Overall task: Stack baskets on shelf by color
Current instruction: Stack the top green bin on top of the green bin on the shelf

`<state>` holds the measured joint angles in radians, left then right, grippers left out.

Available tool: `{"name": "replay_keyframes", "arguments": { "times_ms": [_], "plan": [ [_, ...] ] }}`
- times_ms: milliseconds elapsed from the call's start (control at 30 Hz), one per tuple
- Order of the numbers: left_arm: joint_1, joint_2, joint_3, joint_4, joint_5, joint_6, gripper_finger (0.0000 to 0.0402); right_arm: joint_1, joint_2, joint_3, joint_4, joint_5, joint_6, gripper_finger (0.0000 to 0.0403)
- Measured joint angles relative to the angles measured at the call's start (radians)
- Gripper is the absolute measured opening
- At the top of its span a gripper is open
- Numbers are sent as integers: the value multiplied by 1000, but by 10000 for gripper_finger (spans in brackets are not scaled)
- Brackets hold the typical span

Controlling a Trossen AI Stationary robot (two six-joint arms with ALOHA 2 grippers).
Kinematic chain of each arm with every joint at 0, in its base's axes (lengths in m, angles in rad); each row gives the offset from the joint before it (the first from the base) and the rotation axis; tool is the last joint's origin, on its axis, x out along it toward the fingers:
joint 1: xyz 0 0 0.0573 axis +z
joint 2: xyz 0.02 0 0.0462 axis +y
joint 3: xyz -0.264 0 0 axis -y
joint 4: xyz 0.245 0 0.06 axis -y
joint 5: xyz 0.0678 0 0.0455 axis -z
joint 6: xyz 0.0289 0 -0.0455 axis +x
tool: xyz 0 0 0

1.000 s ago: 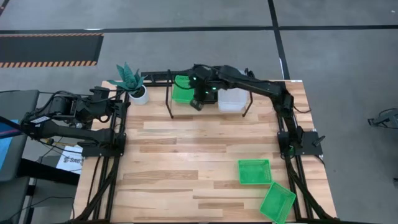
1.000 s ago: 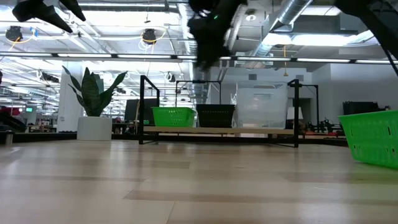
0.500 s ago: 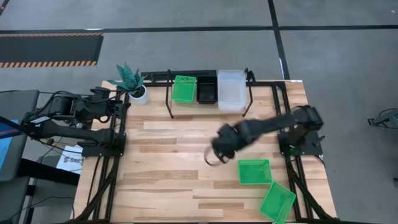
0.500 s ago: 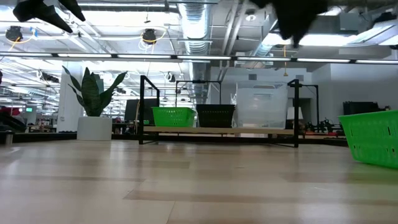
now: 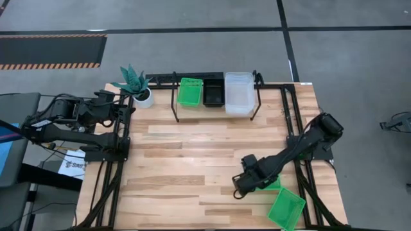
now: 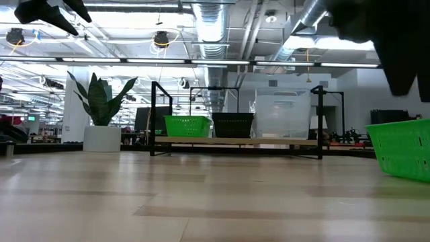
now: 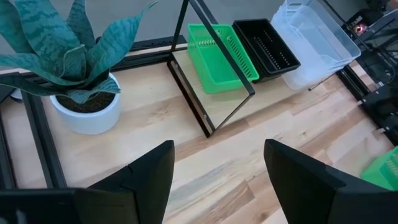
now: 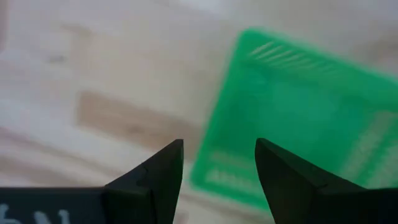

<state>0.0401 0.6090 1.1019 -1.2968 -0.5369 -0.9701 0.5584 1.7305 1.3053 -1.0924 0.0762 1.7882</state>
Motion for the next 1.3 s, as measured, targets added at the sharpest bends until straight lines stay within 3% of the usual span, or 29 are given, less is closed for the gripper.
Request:
{"name": "replay_keyframes", "arguments": {
  "times_ms": [233,367,467,600,700,967,1300],
  "plan": [
    [0,0,0,-1,0,1,236,-29,93,-20,39,-5,-25,221],
    [0,0,0,-9,0,1,236,-50,146,-22,79,-67,-40,198],
    [0,0,0,-19,0,1,236,-59,158,-21,96,-73,-49,145],
    [0,0,0,-24,0,1,236,-82,152,-21,102,-68,-106,31],
    [0,0,0,-26,-1,8,236,-109,137,-7,105,-55,-177,15],
    [0,0,0,-31,3,16,236,-231,62,189,153,-52,-648,5],
    [0,0,0,-33,3,16,236,-563,-4,485,377,-41,-1364,3]
  ]
}}
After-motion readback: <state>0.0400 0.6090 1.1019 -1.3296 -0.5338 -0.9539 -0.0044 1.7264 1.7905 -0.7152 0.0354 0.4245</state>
